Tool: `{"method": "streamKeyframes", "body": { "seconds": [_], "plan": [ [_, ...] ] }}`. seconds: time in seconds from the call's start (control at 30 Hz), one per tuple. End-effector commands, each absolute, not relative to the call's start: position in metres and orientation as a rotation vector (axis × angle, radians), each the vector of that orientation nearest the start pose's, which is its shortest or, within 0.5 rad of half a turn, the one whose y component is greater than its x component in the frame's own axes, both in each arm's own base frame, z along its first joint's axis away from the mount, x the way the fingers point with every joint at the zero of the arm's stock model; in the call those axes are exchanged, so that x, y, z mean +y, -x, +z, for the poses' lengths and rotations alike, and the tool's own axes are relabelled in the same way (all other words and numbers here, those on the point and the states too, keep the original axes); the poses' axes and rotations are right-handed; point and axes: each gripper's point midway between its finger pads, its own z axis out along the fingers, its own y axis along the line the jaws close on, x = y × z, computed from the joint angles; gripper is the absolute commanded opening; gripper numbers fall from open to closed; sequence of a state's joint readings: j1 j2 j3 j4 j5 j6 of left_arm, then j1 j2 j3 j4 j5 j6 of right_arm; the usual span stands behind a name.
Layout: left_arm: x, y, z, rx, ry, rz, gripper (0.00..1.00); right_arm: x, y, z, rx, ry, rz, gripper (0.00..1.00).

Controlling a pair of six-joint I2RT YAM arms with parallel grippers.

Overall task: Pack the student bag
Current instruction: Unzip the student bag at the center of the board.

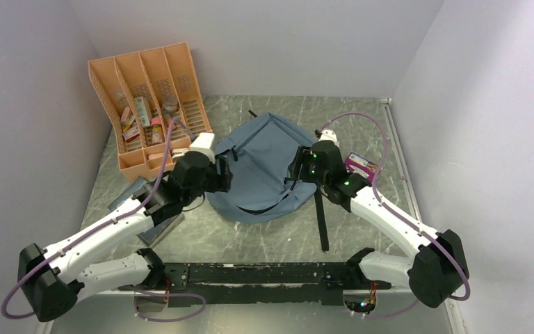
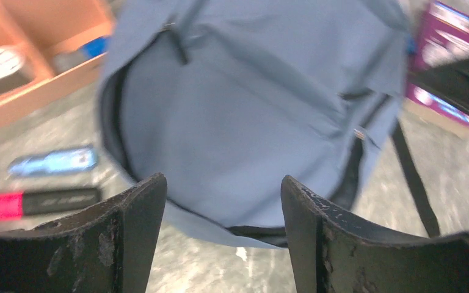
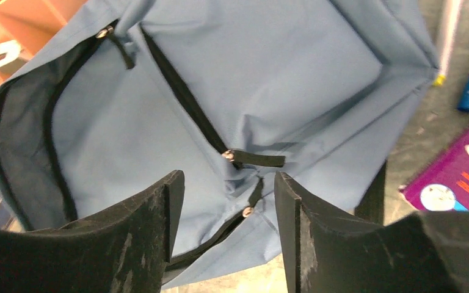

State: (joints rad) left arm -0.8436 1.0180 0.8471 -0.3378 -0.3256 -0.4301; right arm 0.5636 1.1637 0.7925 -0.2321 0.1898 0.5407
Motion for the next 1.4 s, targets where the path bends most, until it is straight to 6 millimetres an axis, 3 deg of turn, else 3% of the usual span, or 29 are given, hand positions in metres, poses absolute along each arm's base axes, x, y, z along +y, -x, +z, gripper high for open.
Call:
{"method": "streamKeyframes", "body": {
  "seconds": [0.0, 0.1, 0.27, 0.43, 0.67, 0.73, 0.9, 1.17, 1.37],
  "plan": [
    [-0.153, -0.257, 0.159, 2.201, 0.121, -0.247, 0.74, 0.209, -0.3, 0.168, 2.115, 0.13, 0.58, 0.61],
    [-0.14, -0.254, 0.137, 2.26, 0.205, -0.244, 0.79, 0.243, -0.291, 0.171, 2.1, 0.284, 0.63, 0.64],
    [-0.134, -0.248, 0.102, 2.346, 0.257, -0.223, 0.83, 0.301, -0.275, 0.16, 2.114, 0.523, 0.647, 0.68],
    [-0.129, -0.236, 0.078, 2.396, 0.288, -0.225, 0.63, 0.338, -0.257, 0.142, 2.136, 0.702, 0.727, 0.71],
    [-0.123, -0.211, 0.049, 2.419, 0.346, -0.297, 0.14, 0.366, -0.226, 0.11, 2.175, 0.92, 0.768, 0.76],
    [-0.124, -0.206, 0.041, 2.428, 0.352, -0.324, 0.07, 0.373, -0.218, 0.103, 2.177, 0.977, 0.785, 0.78],
    [-0.123, -0.202, 0.034, 2.434, 0.361, -0.33, 0.05, 0.388, -0.207, 0.082, 2.184, 1.064, 0.766, 0.84],
    [-0.129, -0.204, 0.039, 2.419, 0.317, -0.369, 0.05, 0.402, -0.234, 0.06, 2.207, 0.984, 0.564, 0.86],
    [-0.128, -0.203, 0.037, 2.421, 0.305, -0.369, 0.05, 0.418, -0.241, 0.096, 2.129, 0.923, 0.654, 0.83]
  ]
}}
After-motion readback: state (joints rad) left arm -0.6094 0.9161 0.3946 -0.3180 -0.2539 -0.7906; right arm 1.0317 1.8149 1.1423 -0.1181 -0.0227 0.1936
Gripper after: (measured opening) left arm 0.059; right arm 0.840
